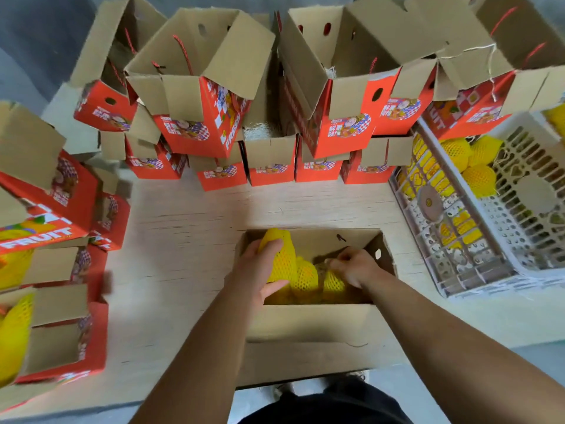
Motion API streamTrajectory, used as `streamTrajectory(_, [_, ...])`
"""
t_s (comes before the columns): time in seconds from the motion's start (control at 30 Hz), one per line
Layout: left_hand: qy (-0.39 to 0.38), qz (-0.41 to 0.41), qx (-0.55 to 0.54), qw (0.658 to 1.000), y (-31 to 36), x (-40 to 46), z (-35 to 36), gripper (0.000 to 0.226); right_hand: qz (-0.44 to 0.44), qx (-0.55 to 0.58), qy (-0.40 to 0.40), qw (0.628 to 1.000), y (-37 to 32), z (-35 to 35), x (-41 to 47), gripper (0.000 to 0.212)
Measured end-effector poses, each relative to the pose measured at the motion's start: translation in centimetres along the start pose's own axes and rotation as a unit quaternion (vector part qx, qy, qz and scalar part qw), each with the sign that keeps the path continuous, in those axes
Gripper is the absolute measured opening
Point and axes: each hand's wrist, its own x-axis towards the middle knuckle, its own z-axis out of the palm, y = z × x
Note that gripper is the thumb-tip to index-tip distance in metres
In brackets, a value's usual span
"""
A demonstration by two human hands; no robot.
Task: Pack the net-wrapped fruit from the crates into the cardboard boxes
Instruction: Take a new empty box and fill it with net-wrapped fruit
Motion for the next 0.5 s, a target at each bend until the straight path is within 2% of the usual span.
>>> streamTrajectory(0.07, [0.019,-0.019,0.01,1.0,-0.1,0.3,0.1,0.026,0.008,-0.04,-0.011,0.999,-1.1,-0.1,-0.3,0.044])
streamTrajectory(0.13, [0.022,-0.023,0.013,0.999,-0.2,0.5,0.2,0.038,-0.007,-0.039,0.001,0.999,-2.5,-0.1,-1.3,0.05])
streamTrajectory(0.2, [0.012,-0.014,0.017,1.0,-0.4,0.6,0.4,0.041,-0.065,0.018,0.026,0.997,-4.0,0.3,-3.3,0.051])
streamTrajectory(0.27, [-0.018,-0.008,0.035,0.999,-0.6,0.5,0.7,0.042,-0.112,0.129,-0.026,0.985,-5.2,1.4,-5.2,0.043])
streamTrajectory(0.33, [-0.054,-0.026,0.048,0.997,-0.4,0.0,0.9,0.054,-0.139,0.17,-0.097,0.971,-5.9,2.4,-6.2,0.021])
streamTrajectory(0.43, [-0.124,-0.068,0.062,0.988,0.1,-0.1,-0.2,0.086,-0.118,0.211,-0.115,0.964,-6.4,2.5,-6.4,0.024])
streamTrajectory(0.5, [-0.174,-0.057,0.083,0.98,0.7,-0.3,-0.8,0.095,-0.069,0.242,-0.168,0.953,-6.0,2.6,-6.3,0.033])
